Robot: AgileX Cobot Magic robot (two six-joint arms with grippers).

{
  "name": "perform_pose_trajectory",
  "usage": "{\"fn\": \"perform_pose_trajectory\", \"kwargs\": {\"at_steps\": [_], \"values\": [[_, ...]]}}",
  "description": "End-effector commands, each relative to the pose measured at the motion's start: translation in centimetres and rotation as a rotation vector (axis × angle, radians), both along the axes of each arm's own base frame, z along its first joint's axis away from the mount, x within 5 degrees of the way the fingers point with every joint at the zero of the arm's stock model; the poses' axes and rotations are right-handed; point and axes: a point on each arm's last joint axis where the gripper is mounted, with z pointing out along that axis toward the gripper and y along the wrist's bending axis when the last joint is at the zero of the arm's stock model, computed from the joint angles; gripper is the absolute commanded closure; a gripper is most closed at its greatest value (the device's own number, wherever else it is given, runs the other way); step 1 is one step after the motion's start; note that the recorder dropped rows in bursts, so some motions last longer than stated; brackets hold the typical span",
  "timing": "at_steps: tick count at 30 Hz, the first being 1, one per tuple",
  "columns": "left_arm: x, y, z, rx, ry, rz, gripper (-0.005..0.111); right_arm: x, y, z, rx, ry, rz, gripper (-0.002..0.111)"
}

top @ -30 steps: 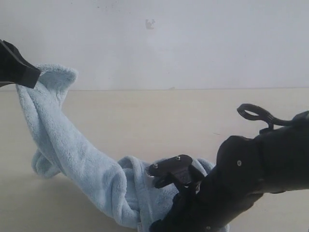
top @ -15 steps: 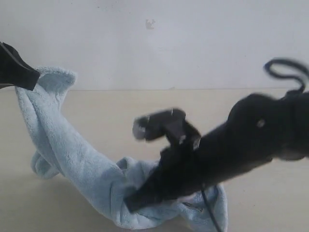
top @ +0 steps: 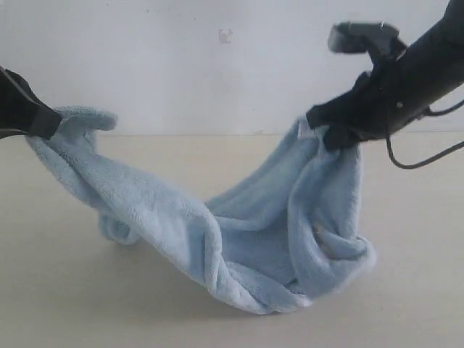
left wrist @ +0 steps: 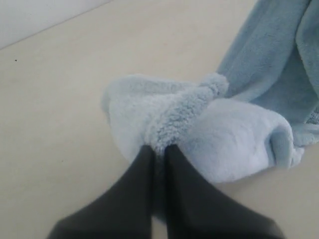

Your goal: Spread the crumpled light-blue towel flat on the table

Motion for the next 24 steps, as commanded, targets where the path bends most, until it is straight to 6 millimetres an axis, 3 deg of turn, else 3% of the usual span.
{"fn": "perform_pose_trajectory", "kwargs": {"at_steps": [1,3,8,10,13,16,20,24], "values": [[-0.3,-0.1,-0.1,-0.012,0.015,-0.007,0.103,0.9,-0.7,-3.7,-0.065,0.249,0.114,0.035],[-0.3,-0.1,-0.1,-0.006,0.013,-0.018,0.103,0.9,-0.6,-3.3,-0.064,0.218,0.111,0.023],[-0.4,-0.1,-0.1,-0.008,0.02,-0.018,0.103,-0.9,0.0,0.3,-0.078,0.12,0.187,0.039],[-0.5,-0.1,-0.2,-0.003,0.029,-0.02,0.103,-2.1,0.7,1.4,-0.075,0.12,0.248,0.039],[-0.5,-0.1,-0.2,0.01,0.033,-0.034,0.103,-3.8,1.9,1.2,-0.093,0.146,0.331,0.039],[-0.8,-0.1,-0.7,0.032,0.08,-0.055,0.103,-4.9,2.6,-0.4,-0.104,0.192,0.361,0.039],[-2.5,-0.8,-4.4,0.029,0.322,-0.188,0.103,-5.3,2.5,-1.9,-0.104,0.213,0.339,0.039],[-5.1,-1.9,-8.5,-0.063,0.562,-0.369,0.102,-5.2,2.5,-1.7,-0.103,0.199,0.334,0.039]]}}
